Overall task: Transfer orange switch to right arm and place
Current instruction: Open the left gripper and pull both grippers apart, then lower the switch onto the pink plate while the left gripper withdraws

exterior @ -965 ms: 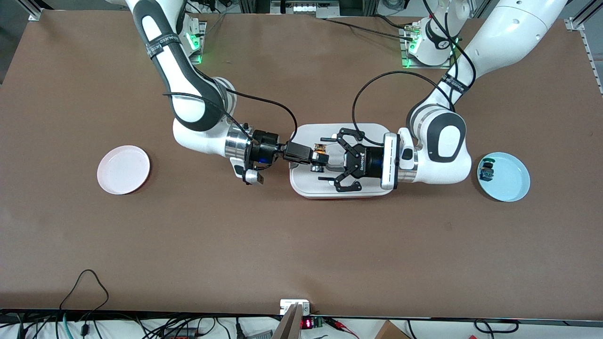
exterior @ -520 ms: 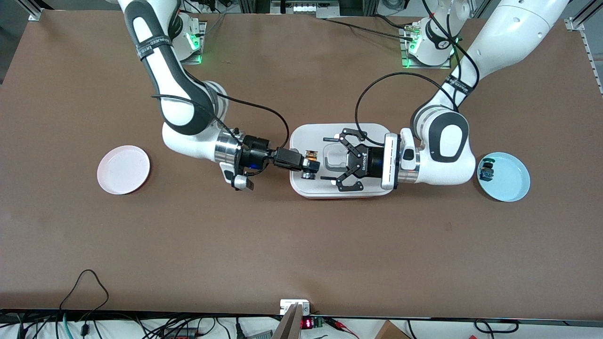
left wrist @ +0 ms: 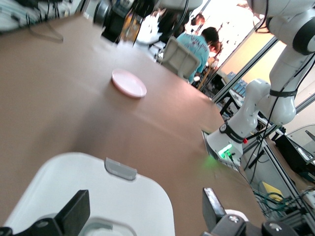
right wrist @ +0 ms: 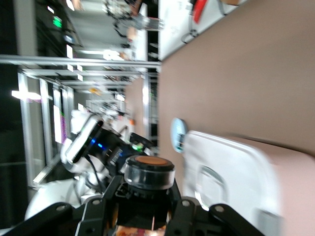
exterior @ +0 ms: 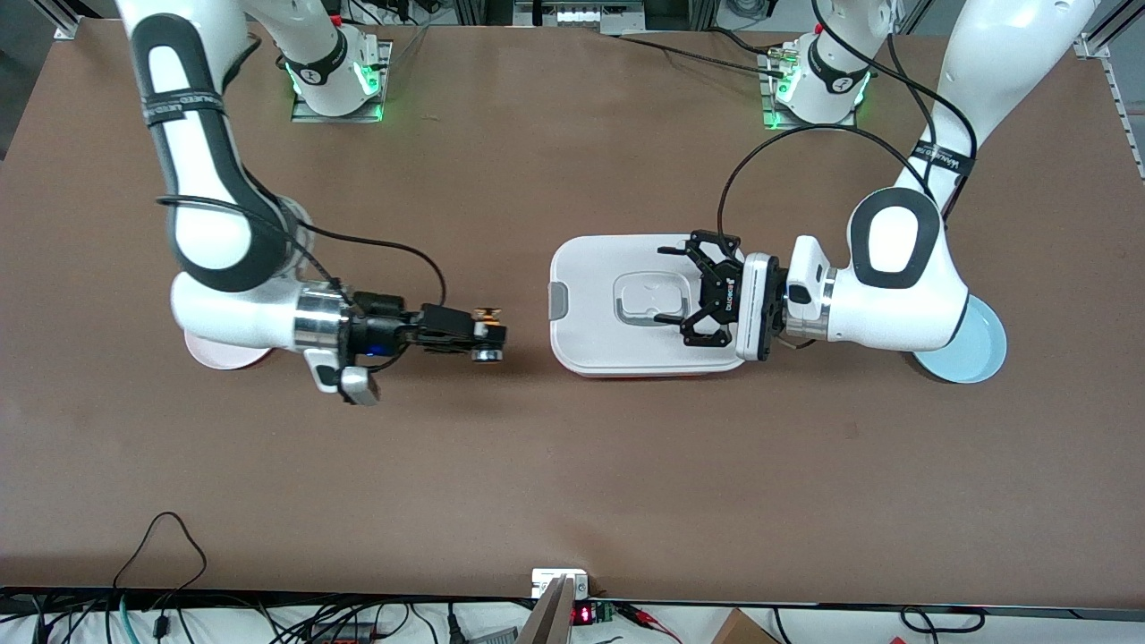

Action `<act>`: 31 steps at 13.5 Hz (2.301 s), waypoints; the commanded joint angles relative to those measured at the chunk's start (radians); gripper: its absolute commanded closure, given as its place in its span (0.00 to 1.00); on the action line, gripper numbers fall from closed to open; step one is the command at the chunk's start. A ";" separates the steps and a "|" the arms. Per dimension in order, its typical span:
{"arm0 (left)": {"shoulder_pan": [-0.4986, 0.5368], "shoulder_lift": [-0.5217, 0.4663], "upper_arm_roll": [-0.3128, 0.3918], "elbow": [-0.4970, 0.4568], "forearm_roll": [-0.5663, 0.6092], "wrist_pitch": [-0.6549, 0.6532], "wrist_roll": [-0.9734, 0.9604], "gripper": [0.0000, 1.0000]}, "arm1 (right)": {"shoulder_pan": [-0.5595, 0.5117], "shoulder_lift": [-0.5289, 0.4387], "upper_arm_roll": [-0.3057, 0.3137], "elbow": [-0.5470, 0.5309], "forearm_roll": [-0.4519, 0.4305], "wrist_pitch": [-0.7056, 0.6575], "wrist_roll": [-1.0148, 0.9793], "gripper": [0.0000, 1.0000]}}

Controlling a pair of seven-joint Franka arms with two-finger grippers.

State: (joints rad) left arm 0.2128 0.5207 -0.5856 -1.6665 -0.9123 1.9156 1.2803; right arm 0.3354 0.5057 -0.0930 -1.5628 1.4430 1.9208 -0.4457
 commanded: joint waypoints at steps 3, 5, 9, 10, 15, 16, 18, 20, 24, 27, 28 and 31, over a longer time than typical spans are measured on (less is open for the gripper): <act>0.037 -0.024 0.007 0.037 0.307 -0.145 -0.407 0.00 | -0.182 -0.047 0.013 0.050 -0.460 -0.184 0.010 1.00; 0.065 -0.024 0.004 0.138 0.496 -0.333 -0.609 0.00 | -0.242 -0.047 0.013 0.078 -0.631 -0.233 -0.037 1.00; 0.060 -0.021 0.003 0.305 0.836 -0.564 -0.907 0.00 | -0.282 -0.078 0.010 0.078 -1.023 -0.241 -0.088 1.00; 0.057 -0.021 0.001 0.333 0.912 -0.614 -0.965 0.00 | -0.282 -0.088 0.004 0.072 -1.124 -0.227 -0.088 1.00; 0.033 -0.112 0.083 0.406 1.101 -0.704 -1.136 0.00 | -0.276 -0.208 -0.033 -0.129 -1.337 -0.042 -0.071 1.00; 0.010 -0.163 0.178 0.386 1.080 -0.651 -1.139 0.00 | -0.279 -0.229 -0.037 -0.187 -1.343 -0.001 -0.070 1.00; -0.059 -0.279 0.324 0.288 1.040 -0.555 -1.185 0.00 | -0.279 -0.292 -0.053 -0.337 -1.345 0.120 -0.050 1.00; -0.144 -0.410 0.462 0.144 1.001 -0.418 -1.268 0.00 | -0.283 -0.326 -0.056 -0.491 -1.345 0.281 -0.042 1.00; -0.209 -0.528 0.524 -0.006 0.951 -0.265 -1.314 0.00 | -0.309 -0.242 -0.059 -0.631 -1.345 0.596 -0.050 1.00; -0.240 -0.527 0.549 -0.030 0.937 -0.271 -1.303 0.00 | -0.337 -0.147 -0.057 -0.638 -1.345 0.719 -0.070 1.00; -0.227 -0.525 0.550 -0.030 0.935 -0.274 -1.305 0.00 | -0.342 -0.125 -0.057 -0.642 -1.342 0.743 -0.070 1.00; -0.204 -0.505 0.547 -0.013 0.934 -0.276 -1.294 0.00 | -0.346 -0.079 -0.054 -0.646 -1.330 0.785 -0.059 0.96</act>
State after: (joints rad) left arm 0.0023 0.0177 -0.0402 -1.6803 0.0381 1.6291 -0.0195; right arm 0.0018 0.4126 -0.1582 -2.2043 0.1154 2.6802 -0.5105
